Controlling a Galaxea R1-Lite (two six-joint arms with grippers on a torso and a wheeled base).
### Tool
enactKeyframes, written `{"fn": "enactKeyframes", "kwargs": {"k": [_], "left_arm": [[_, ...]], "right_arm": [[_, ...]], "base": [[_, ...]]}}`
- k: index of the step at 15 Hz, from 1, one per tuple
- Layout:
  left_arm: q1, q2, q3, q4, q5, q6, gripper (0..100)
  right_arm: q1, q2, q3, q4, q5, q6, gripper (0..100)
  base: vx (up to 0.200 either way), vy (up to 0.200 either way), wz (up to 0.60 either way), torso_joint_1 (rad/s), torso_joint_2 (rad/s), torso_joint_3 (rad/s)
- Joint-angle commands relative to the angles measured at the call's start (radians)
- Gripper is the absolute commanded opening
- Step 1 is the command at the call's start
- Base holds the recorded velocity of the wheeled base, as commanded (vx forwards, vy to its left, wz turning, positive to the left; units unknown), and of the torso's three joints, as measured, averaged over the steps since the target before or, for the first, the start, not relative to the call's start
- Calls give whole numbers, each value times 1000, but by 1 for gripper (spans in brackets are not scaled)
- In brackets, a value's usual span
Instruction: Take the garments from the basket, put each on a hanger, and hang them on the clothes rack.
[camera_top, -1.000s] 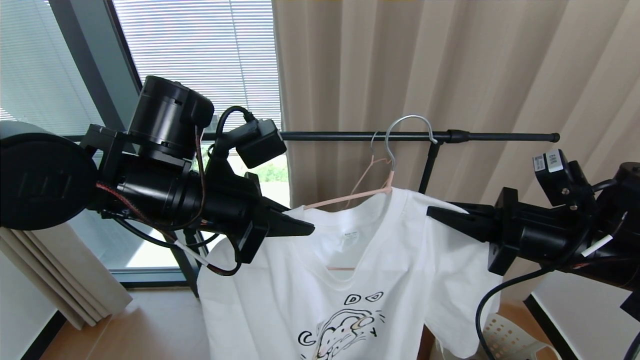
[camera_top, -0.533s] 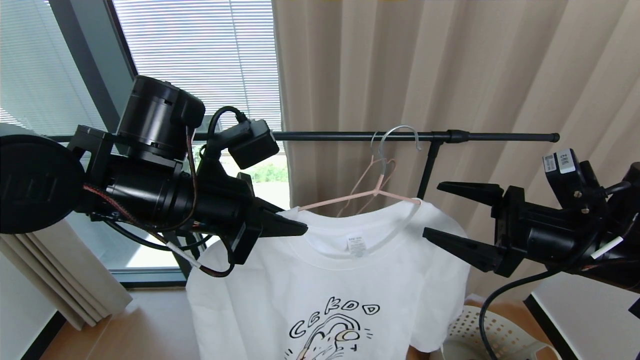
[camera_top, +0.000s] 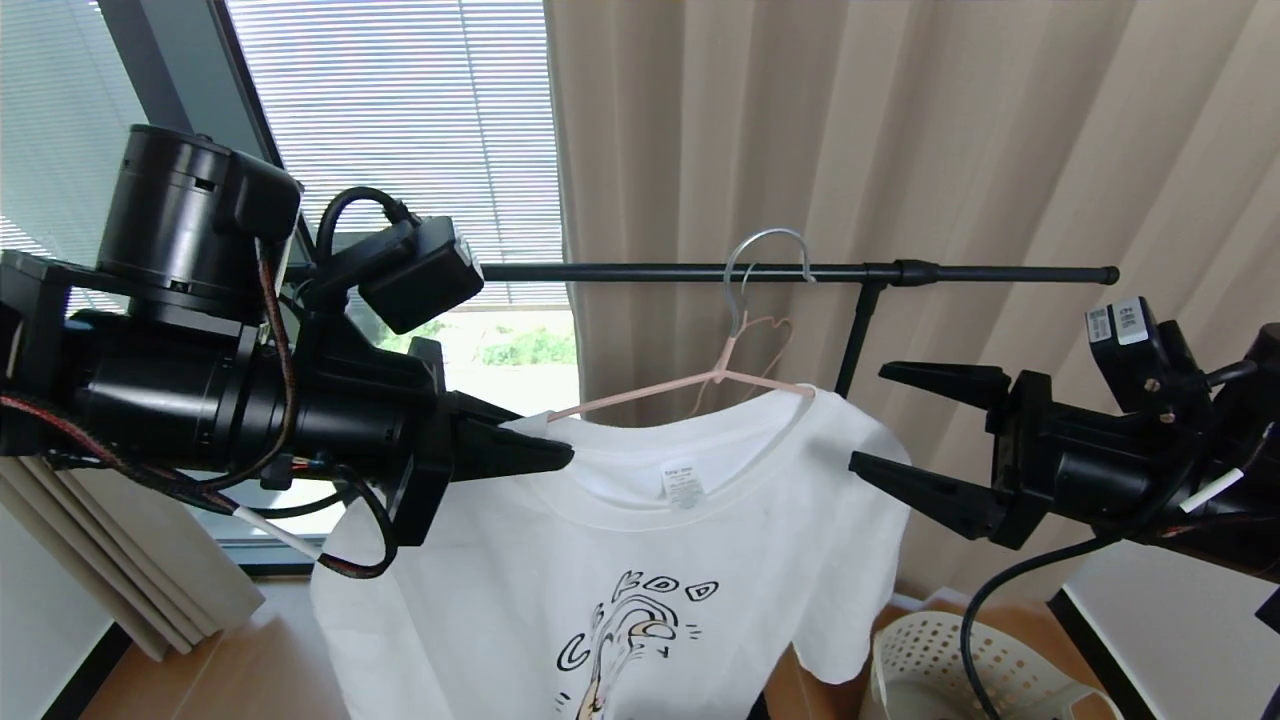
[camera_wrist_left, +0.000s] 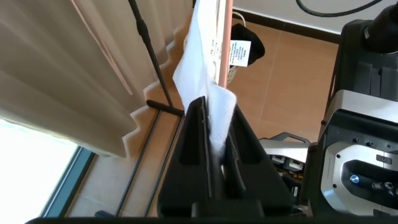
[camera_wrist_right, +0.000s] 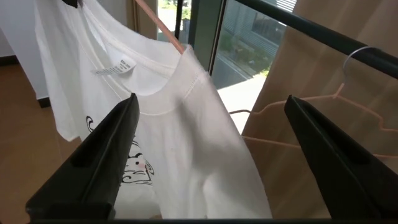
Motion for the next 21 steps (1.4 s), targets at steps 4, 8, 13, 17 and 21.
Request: {"fn": "enactKeyframes", "kwargs": {"k": [4,8,13,17,21], "left_arm": [[23,-103,67,-35,-1,-5,0],[27,-135,129,-116,0,-11,0],[35,-180,143,-116,0,-12,0],[49,-206,161,-116,0,-14,0],[58,-229,179,-116,0,-20,0]], "right_arm": [[-64,53,25,0,0,-2,100],[-65,142,50,-7,-3,-28,100],[-79,224,33,-11,-4,-35,100],[-91,237,27,-11,-3,-48,100],[-103,242,12,-11,-3,-49,0]], "base": [[0,0,0,0,0,0],[0,0,0,0,0,0],[0,0,0,0,0,0],[0,0,0,0,0,0],[0,0,0,0,0,0]]}}
